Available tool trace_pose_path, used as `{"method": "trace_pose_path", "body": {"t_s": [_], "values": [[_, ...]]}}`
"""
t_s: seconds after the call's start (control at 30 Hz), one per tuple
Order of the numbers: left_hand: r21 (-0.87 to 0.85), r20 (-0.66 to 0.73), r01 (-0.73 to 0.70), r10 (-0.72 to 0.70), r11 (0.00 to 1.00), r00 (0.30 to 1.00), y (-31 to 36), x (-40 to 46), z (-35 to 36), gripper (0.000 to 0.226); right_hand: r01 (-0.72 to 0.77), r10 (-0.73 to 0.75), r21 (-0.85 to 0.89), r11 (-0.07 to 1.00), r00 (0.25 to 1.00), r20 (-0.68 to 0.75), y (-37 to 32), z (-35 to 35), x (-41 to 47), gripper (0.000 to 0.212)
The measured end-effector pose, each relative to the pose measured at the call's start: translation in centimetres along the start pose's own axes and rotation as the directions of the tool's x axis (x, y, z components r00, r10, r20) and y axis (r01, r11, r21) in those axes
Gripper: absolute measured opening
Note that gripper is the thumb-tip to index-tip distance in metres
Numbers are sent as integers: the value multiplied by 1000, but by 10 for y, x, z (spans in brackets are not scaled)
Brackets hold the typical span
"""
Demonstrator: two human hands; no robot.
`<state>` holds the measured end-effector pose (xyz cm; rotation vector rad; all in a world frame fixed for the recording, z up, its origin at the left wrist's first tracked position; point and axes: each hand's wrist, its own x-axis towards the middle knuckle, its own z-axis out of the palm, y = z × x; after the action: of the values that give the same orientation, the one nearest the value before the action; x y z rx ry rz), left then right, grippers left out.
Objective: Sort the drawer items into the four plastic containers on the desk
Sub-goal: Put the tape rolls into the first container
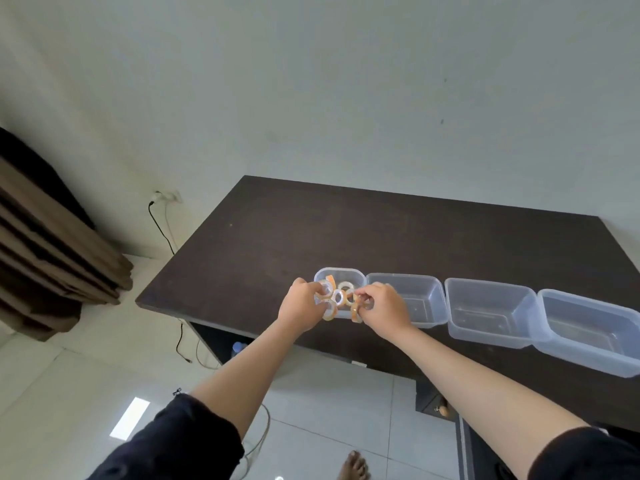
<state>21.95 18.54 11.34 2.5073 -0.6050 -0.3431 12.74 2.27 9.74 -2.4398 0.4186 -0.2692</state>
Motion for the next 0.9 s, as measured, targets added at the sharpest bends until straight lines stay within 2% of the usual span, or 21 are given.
{"method": "trace_pose_path", "body": {"t_s": [0.2, 0.37, 0.47, 0.7, 0.9], "values": [[68, 63, 2, -7, 998, 998, 2, 50, 10, 33, 25, -20, -89, 996, 998, 60, 6, 15, 47, 24], [179, 163, -18, -11, 984, 987, 3, 67, 17, 41, 45, -7, -191, 980, 981, 195, 10, 26, 66, 21], [182, 165, -24, -7, 983, 986, -2, 68, 17, 44, 65, -13, -200, 978, 969, 248, 16, 25, 70, 27], [121, 71, -27, 18, 992, 997, -3, 39, 7, 33, 47, -16, -154, 987, 981, 194, 13, 6, 54, 33], [32, -2, -71, 71, 997, 997, 2, -24, 17, 24, 38, -29, -115, 993, 996, 82, 10, -5, -10, 27]]}}
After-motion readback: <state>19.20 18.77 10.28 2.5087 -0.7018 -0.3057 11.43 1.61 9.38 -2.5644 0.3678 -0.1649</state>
